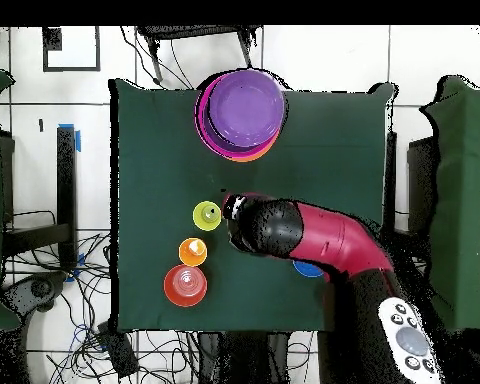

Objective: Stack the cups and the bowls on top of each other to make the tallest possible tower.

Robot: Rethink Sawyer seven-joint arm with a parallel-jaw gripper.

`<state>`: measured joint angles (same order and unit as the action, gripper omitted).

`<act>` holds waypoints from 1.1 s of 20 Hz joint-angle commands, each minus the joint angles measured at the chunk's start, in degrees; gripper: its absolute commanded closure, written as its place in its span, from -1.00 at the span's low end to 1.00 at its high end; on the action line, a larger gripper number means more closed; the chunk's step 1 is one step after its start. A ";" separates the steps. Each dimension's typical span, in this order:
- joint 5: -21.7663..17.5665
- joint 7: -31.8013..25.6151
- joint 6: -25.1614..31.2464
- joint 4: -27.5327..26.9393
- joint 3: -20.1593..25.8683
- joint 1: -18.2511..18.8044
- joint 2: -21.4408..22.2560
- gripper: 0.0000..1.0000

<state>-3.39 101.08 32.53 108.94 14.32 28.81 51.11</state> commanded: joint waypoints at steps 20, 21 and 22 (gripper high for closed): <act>-0.90 8.78 -19.02 11.93 -1.51 -4.19 -3.54 -1.00; -0.77 8.79 -19.00 11.49 -1.78 -4.40 -3.72 -1.00; -0.65 8.78 -19.10 11.47 -1.81 -4.47 -3.70 -1.00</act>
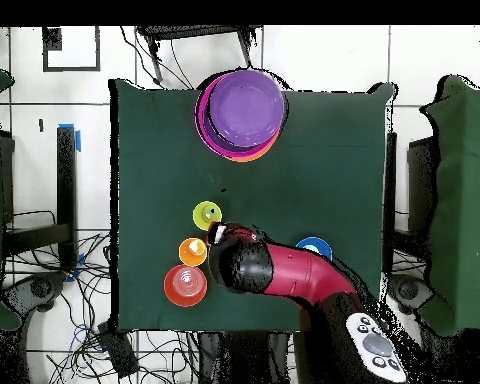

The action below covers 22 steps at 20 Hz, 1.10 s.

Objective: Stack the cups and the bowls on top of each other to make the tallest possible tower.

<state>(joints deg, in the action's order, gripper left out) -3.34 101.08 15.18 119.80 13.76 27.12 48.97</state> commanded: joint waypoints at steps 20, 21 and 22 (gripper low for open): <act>1.01 10.86 -5.16 0.01 -3.26 -6.11 -3.71 -1.00; 1.07 10.89 -5.30 -0.17 -3.41 -6.29 -3.81 -1.00; 1.18 10.90 -5.28 -0.16 -3.49 -6.37 -3.76 -1.00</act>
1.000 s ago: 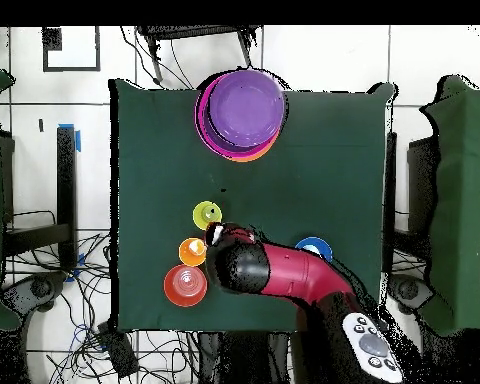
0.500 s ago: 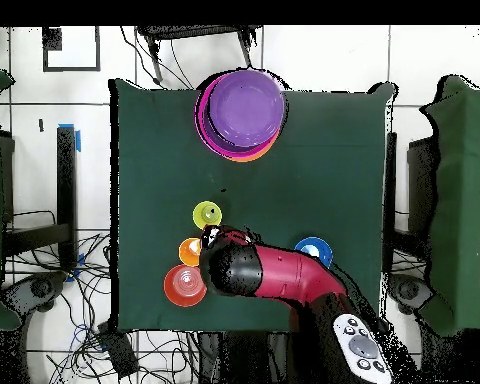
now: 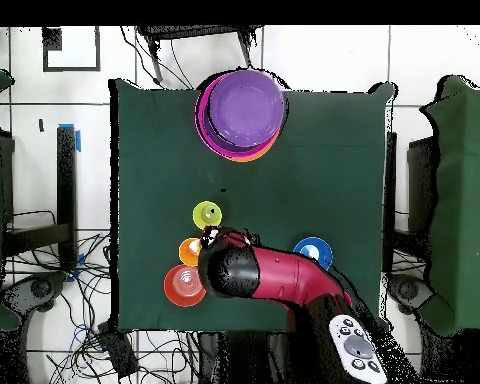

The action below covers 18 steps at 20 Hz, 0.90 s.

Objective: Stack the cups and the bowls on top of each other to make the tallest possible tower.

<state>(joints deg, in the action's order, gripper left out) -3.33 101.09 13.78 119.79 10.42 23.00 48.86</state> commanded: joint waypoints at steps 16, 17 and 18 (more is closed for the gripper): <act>1.98 10.71 -3.53 0.88 0.25 -2.21 -3.39 -1.00; 1.86 10.65 -3.63 1.01 0.27 -2.21 -3.42 -1.00; 1.75 10.60 -3.72 1.14 0.30 -2.21 -3.44 -1.00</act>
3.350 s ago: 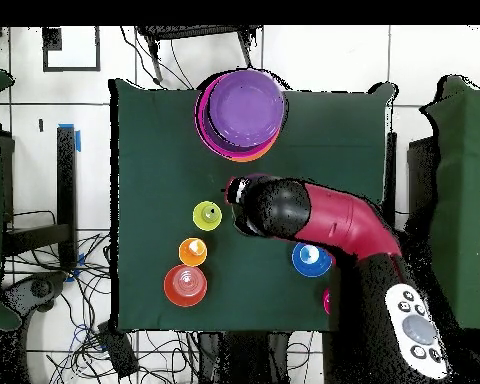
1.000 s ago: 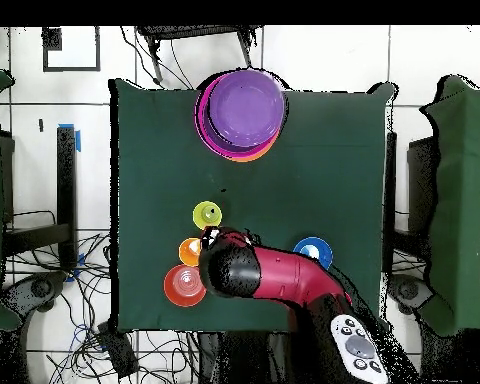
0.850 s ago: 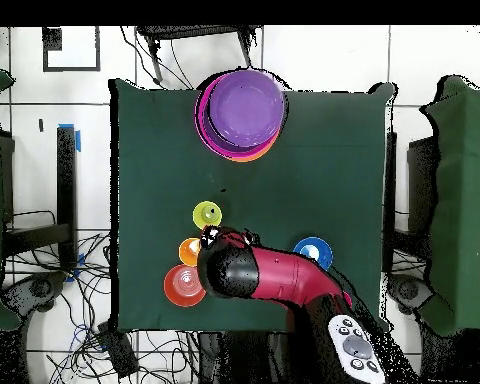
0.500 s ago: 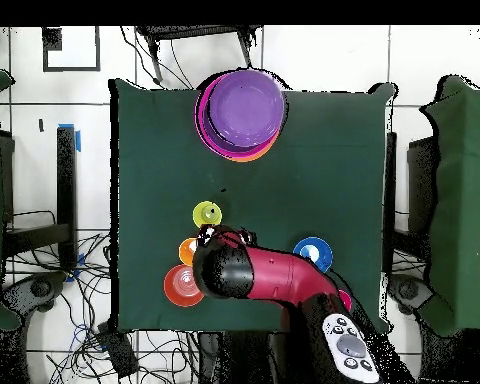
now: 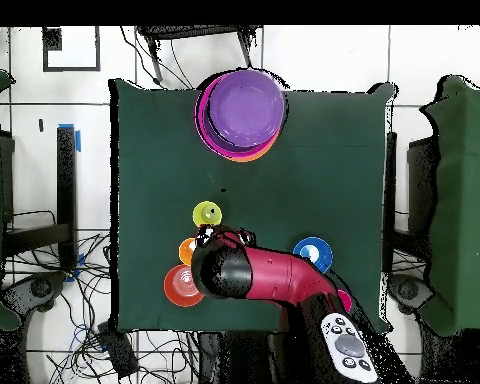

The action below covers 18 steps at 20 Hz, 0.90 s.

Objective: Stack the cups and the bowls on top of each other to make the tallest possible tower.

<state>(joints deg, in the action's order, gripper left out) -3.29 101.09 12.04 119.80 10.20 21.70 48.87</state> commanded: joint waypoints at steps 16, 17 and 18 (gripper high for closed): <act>-2.55 9.95 -11.95 5.69 1.30 0.32 -10.94 -1.00; -2.69 9.88 -12.74 5.66 1.27 0.32 -11.67 -1.00; -2.82 9.81 -13.54 5.63 1.25 0.32 -12.39 -1.00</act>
<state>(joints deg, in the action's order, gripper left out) -3.26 101.09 3.85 121.95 10.21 22.25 43.72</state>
